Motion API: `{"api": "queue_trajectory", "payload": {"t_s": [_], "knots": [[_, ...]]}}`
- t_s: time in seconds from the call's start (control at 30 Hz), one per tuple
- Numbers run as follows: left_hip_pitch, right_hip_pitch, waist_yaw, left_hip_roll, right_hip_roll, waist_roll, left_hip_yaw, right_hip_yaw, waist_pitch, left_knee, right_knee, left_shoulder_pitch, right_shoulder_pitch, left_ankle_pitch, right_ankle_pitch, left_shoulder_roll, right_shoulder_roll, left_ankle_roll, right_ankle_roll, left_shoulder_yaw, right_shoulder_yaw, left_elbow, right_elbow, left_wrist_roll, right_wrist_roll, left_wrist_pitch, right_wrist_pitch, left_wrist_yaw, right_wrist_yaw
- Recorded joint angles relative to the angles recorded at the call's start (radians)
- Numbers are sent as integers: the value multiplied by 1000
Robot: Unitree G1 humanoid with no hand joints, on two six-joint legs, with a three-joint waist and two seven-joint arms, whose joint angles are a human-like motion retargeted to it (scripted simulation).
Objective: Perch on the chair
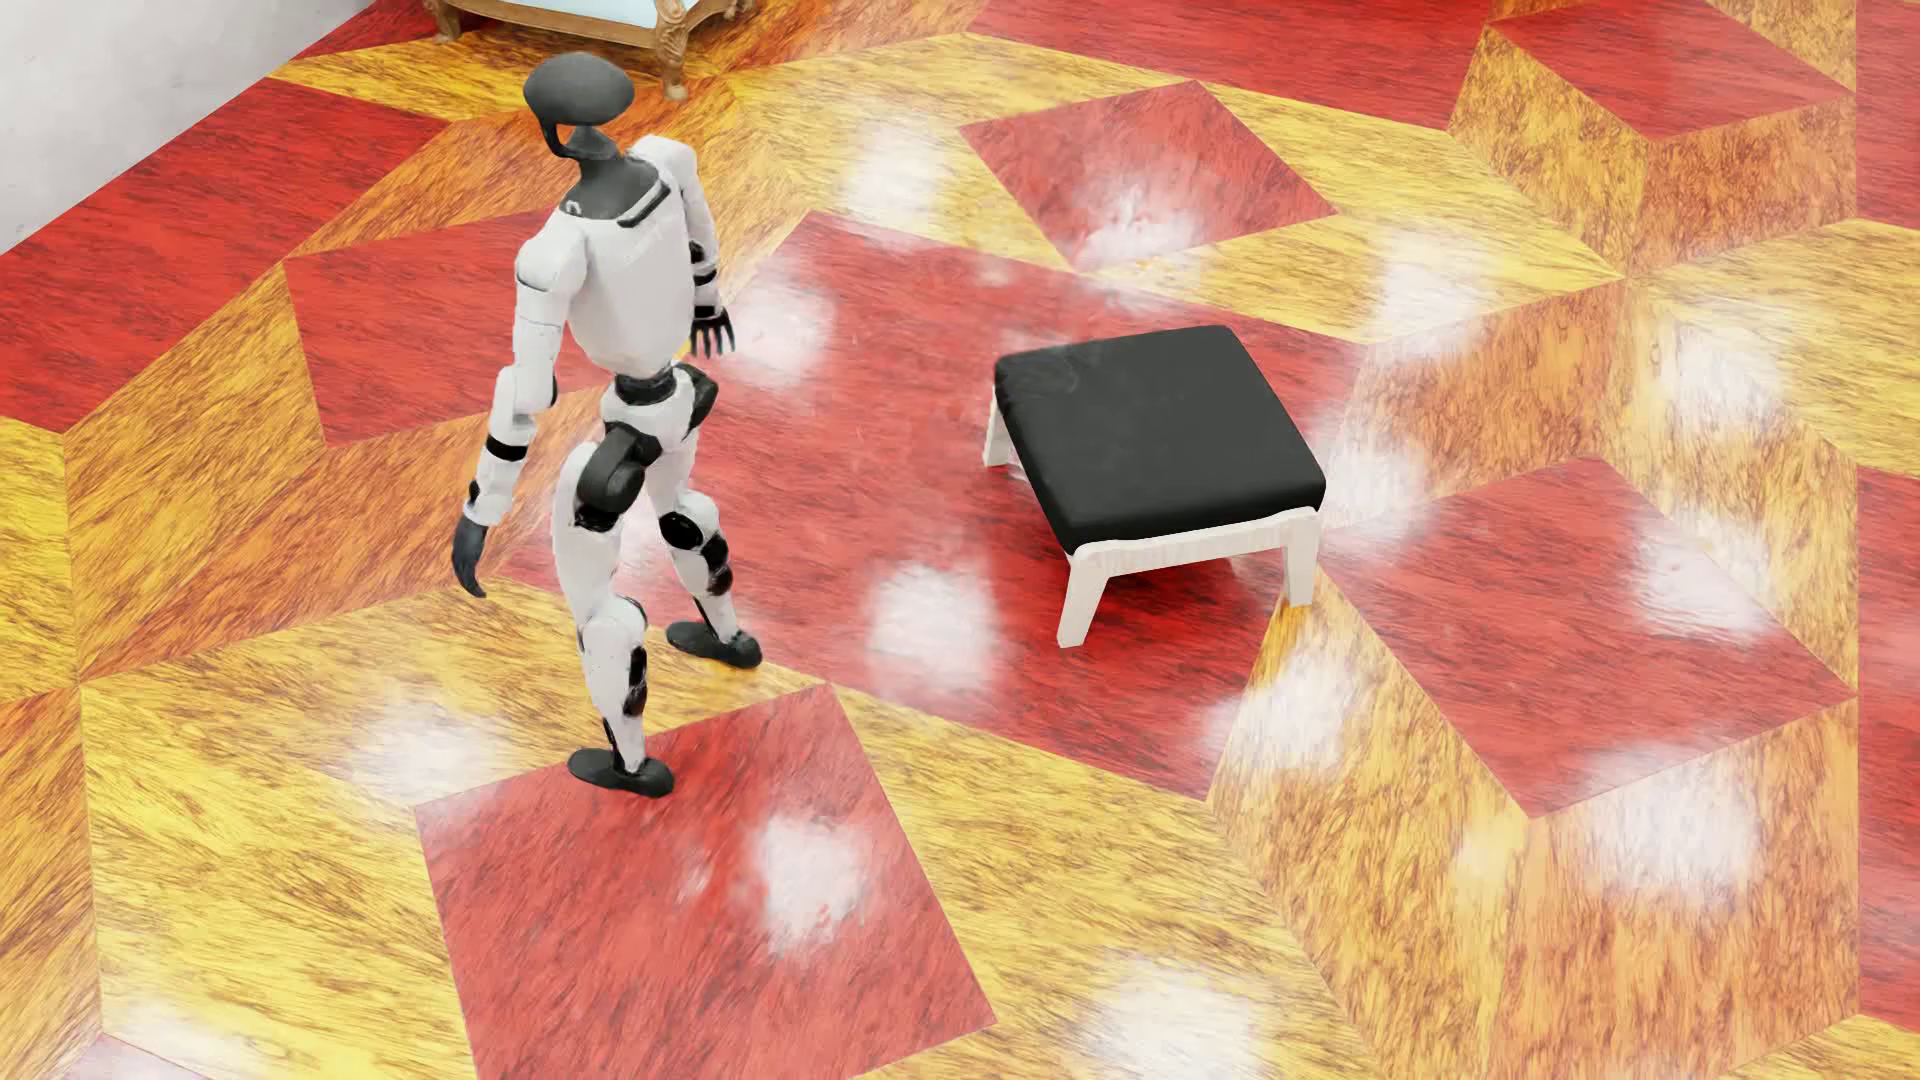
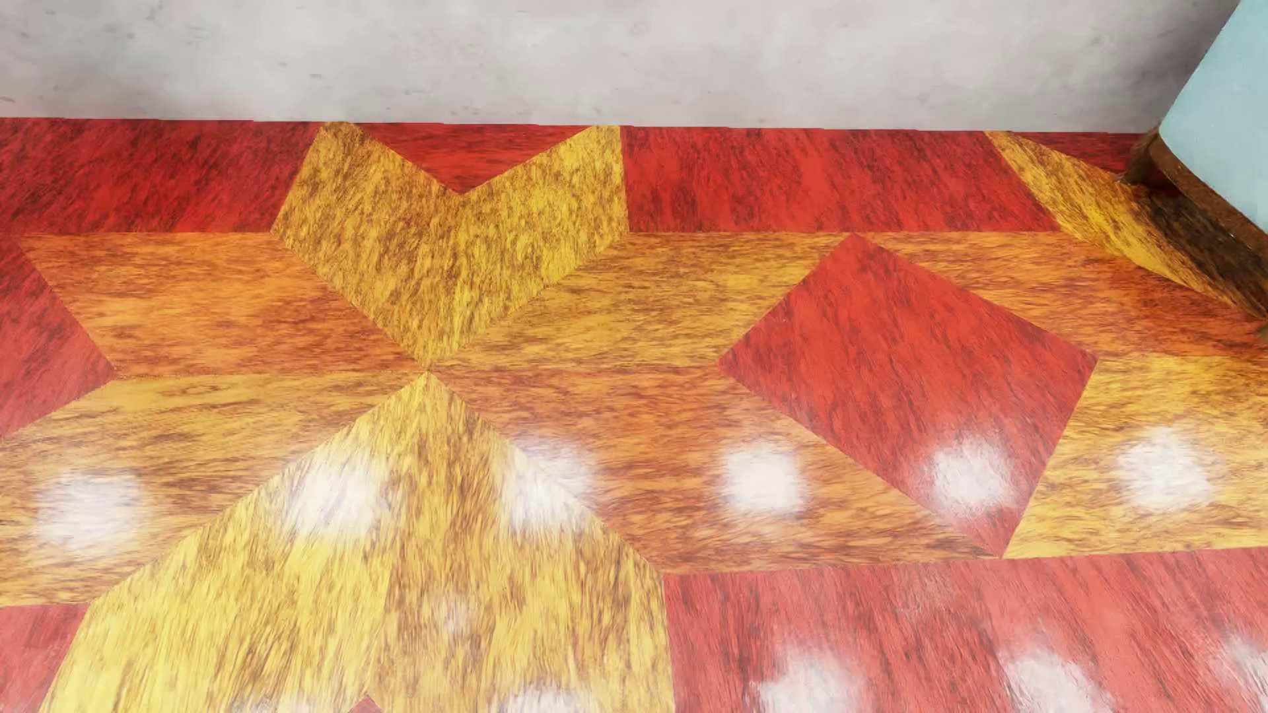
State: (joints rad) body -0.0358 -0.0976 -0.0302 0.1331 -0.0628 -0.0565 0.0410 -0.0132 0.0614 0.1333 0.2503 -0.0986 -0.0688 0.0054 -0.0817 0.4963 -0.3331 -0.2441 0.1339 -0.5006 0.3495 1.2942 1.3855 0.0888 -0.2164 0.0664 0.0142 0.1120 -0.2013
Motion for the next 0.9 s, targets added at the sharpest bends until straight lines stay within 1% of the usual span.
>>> {"api": "queue_trajectory", "payload": {"t_s": [0.1, 0.13, 0.17, 0.23, 0.3, 0.37, 0.4, 0.43, 0.47, 0.5, 0.6, 0.63, 0.67, 0.7, 0.8, 0.87, 0.9], "knots": [[5, -2, 2, -17, -20, 2, 6, -4, 2, 6, 4, -6, 8, -11, 8, -5, 7, 5, 8, 7, 5, -7, 4, 3, -11, -8, 6, 3, 11], [5, -1, 2, -22, -26, 2, 8, -4, 2, 17, 4, -6, 13, -25, 11, -7, 3, 10, 9, 5, 9, -6, -6, 8, -25, -11, 6, 4, 17], [5, -1, 2, -27, -32, 2, 6, -2, 2, 31, 4, -3, 7, -46, 14, -6, 1, 14, 13, 0, 2, -9, 0, 8, -15, -13, 7, 4, 20], [4, -6, 6, -47, -44, 3, -12, 9, 7, 67, 13, 2, 3, -104, 20, -9, -11, 35, 12, -2, 7, -16, -12, 15, -24, -20, 9, -1, 25], [0, -14, 10, -64, -52, 5, -35, 23, 7, 102, 16, 11, 1, -131, 33, -17, -15, 28, 20, -9, 15, -24, -18, 15, -9, -23, 6, -10, 13], [5, -34, 3, -63, -55, 1, 0, 35, 11, 106, 13, 17, -14, -103, 56, -12, -11, 39, 25, -13, 5, -40, -26, 36, -20, -25, 2, -22, 4], [11, -43, -9, -61, -55, -3, 22, 42, 19, 106, 8, 19, -24, -113, 70, -7, -6, 41, 30, -21, -5, -45, -36, 37, -20, -29, 0, -25, 0], [19, -59, -14, -59, -55, -10, 37, 53, 24, 95, 5, 23, -29, -117, 83, 5, 1, 34, 38, -42, -13, -54, -44, 52, -20, -30, -2, -34, -2], [29, -82, -23, -58, -48, -16, 47, 64, 26, 77, 8, 23, -31, -124, 92, 14, 9, 35, 44, -48, -16, -52, -53, 47, -28, -31, -2, -40, 1], [40, -109, -30, -57, -38, -19, 59, 74, 31, 57, 17, 28, -32, -128, 99, 35, 18, 46, 49, -58, -13, -69, -64, 69, -44, -30, -9, -52, 7], [84, -140, -53, -51, -23, -28, 111, 40, 60, 17, 91, 31, -29, -126, 67, 64, 28, 79, 19, -41, -41, -75, -64, 56, -101, -43, -13, -35, 47], [97, -141, -56, -48, -29, -29, 128, 26, 65, 15, 111, 35, -23, -130, 58, 70, 26, 95, 14, -42, -55, -75, -62, 50, -108, -44, -10, -32, 64], [114, -141, -58, -47, -41, -28, 143, 16, 68, 10, 130, 39, -15, -130, 53, 70, 21, 113, 12, -35, -63, -70, -55, 58, -117, -48, -16, -29, 71], [133, -146, -56, -45, -57, -26, 157, 9, 69, 4, 144, 45, -8, -134, 49, 69, 16, 127, 15, -24, -75, -70, -49, 69, -119, -50, -19, -29, 72], [185, -152, -55, -40, -101, -20, 195, -15, 76, 1, 112, 54, 4, -142, 52, 59, 4, 173, 19, -9, -107, -73, -46, 74, -118, -60, -26, -28, 69], [225, -154, -53, -41, -114, -19, 225, -49, 85, -9, 79, 47, 8, -126, 37, 53, -2, 204, -3, -17, -124, -74, -49, 83, -133, -72, -43, -16, 65], [247, -149, -55, -39, -113, -18, 238, -76, 97, -10, 75, 35, 2, -105, 30, 52, -5, 222, -16, -22, -136, -75, -45, 94, -151, -75, -58, -20, 67]]}}
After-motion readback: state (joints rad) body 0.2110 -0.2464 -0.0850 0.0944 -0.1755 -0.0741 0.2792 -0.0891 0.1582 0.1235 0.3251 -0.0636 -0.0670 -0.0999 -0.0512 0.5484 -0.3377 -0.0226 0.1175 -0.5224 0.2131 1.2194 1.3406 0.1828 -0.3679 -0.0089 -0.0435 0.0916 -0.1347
